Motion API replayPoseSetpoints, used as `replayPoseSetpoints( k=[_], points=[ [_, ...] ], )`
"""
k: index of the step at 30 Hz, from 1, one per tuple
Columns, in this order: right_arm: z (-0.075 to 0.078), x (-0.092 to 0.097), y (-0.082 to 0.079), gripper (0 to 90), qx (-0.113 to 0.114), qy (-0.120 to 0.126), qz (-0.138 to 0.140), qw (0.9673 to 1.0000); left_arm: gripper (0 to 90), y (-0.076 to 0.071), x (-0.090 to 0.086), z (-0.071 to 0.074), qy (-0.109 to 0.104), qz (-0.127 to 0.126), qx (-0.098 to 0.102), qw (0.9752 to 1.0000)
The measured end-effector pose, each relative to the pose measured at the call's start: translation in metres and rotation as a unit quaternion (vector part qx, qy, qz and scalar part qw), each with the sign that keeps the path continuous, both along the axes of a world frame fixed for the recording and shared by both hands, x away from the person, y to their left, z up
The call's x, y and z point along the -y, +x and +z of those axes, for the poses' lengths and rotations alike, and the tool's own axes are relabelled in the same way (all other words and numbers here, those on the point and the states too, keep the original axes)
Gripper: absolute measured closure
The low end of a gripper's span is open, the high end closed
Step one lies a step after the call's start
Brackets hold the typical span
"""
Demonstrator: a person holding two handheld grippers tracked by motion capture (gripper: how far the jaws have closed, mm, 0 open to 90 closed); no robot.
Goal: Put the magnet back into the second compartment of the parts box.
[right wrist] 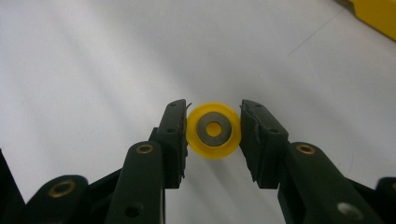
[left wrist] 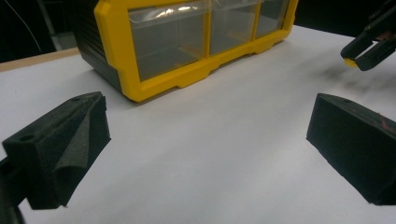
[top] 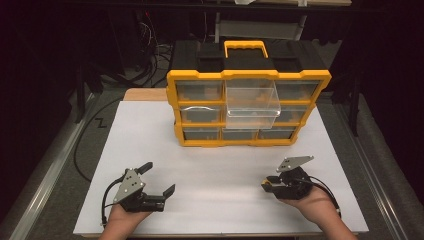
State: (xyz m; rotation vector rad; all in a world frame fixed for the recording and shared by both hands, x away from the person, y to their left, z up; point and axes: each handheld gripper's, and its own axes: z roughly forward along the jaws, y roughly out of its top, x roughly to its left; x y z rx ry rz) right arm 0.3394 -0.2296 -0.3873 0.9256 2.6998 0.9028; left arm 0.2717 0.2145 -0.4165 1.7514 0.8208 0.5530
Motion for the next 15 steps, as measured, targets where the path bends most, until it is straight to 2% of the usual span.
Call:
replayPoseSetpoints(
  k=[6,12,15],
  points=[
    [0.0008,0.0007,0.0035,64.1,-0.020,-0.023,0.004,0.9995,0.5,0.0014,0.0013,-0.0008,0.001,0.000,-0.005,1.0000],
    [0.0025,-0.0035,0.0066,64.1,-0.038,-0.045,0.019,0.9981,0.5,0.0005,0.0045,-0.0017,0.004,-0.011,-0.006,0.9999],
    [0.0063,-0.0044,0.0084,64.1,-0.049,-0.055,0.032,0.9968,0.5,0.0002,0.0032,-0.0014,0.002,-0.006,-0.006,1.0000]
  ],
)
